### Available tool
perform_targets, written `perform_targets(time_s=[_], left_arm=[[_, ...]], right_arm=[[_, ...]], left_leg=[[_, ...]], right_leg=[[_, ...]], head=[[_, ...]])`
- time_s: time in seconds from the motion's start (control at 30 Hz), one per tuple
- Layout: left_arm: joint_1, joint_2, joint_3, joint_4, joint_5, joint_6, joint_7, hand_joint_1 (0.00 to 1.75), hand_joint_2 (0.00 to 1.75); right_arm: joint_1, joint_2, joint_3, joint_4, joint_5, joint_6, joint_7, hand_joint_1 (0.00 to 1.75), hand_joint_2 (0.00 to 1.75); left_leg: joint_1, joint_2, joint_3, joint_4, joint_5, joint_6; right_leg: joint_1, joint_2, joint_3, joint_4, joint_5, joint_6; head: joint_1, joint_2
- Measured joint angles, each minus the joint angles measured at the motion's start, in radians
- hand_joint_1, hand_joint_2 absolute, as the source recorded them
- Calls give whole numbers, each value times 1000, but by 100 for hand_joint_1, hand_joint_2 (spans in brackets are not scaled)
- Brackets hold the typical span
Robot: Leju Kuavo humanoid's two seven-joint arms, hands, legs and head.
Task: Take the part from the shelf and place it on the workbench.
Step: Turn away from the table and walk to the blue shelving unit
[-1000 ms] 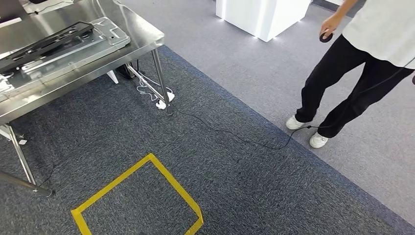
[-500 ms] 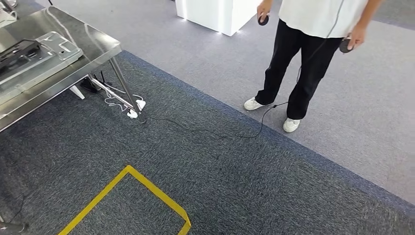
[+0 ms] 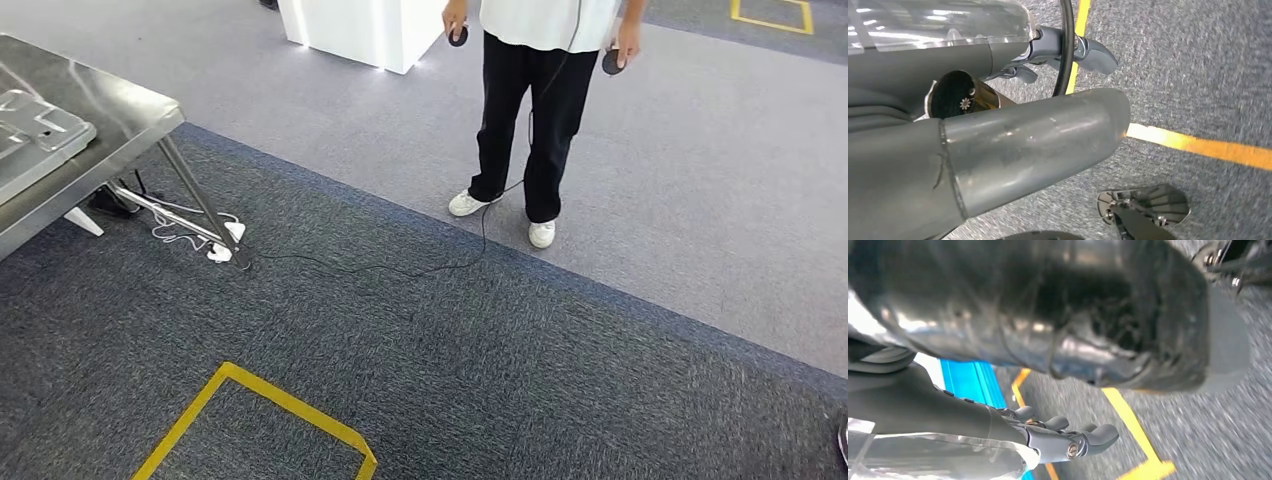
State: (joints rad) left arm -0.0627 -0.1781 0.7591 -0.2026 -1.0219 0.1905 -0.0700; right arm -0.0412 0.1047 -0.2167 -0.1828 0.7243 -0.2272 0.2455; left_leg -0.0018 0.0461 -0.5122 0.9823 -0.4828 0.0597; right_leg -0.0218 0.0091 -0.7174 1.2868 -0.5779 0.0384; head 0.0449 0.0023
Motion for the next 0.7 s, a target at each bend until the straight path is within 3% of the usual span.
perform_targets(time_s=[0.03,0.13,0.2,0.27,0.33,0.4,0.47,0.5,0.53,0.57,0.63,0.7], left_arm=[[-1,0,2,0,0,0,5,0,0],[0,0,9,0,6,1,12,0,0],[-2,1,14,0,12,1,15,0,0],[-6,2,19,0,13,0,25,0,0],[-7,2,21,0,10,-4,41,0,0],[-4,3,23,0,7,-11,58,0,0],[1,3,24,0,5,-15,69,0,0],[3,3,24,0,5,-16,72,0,0],[5,3,25,0,5,-16,73,0,0],[5,3,26,0,5,-16,73,0,0],[5,3,29,0,5,-16,71,0,0],[3,4,30,0,6,-16,60,0,0]], right_arm=[[1,0,0,0,1,5,0,0,0],[1,2,0,1,7,14,2,0,0],[0,3,-1,1,6,18,6,0,0],[4,4,-3,1,1,20,7,0,0],[5,5,-8,1,-7,18,8,0,0],[3,6,-17,1,-18,14,6,0,0],[2,7,-26,1,-29,11,-1,0,0],[3,7,-30,1,-32,10,-6,0,0],[4,7,-32,1,-33,8,-12,0,0],[4,7,-34,1,-33,7,-17,0,0],[3,7,-36,1,-32,4,-24,0,0],[2,8,-39,1,-32,0,-25,0,0]], left_leg=[[0,14,-2,3,-2,-1],[-2,48,-6,20,-14,-14],[-5,65,-5,28,-22,-26],[-5,77,1,29,-24,-37],[1,43,-9,59,-51,-48],[7,-14,-54,164,-120,-58],[10,-35,-109,286,-172,-62],[11,-37,-120,309,-170,-62],[12,-39,-112,292,-148,-61],[13,-46,-86,237,-112,-59],[15,-90,-23,98,-49,-53],[12,-119,2,35,-31,-46]], right_leg=[[-1,-6,21,-29,20,2],[1,-57,128,-211,87,-4],[8,-68,149,-254,95,-15],[8,-49,147,-258,102,-27],[2,-31,147,-267,112,-41],[0,-11,142,-271,120,-50],[1,14,133,-269,123,-52],[2,27,130,-267,125,-51],[2,41,128,-264,126,-50],[1,56,126,-262,127,-48],[1,81,123,-258,130,-41],[-1,102,117,-258,136,-27]], head=[[0,0],[0,0],[-1,0],[-1,0],[-1,0],[-2,0],[-2,0],[-2,0],[-2,0],[-2,0],[-2,0],[-2,0]])
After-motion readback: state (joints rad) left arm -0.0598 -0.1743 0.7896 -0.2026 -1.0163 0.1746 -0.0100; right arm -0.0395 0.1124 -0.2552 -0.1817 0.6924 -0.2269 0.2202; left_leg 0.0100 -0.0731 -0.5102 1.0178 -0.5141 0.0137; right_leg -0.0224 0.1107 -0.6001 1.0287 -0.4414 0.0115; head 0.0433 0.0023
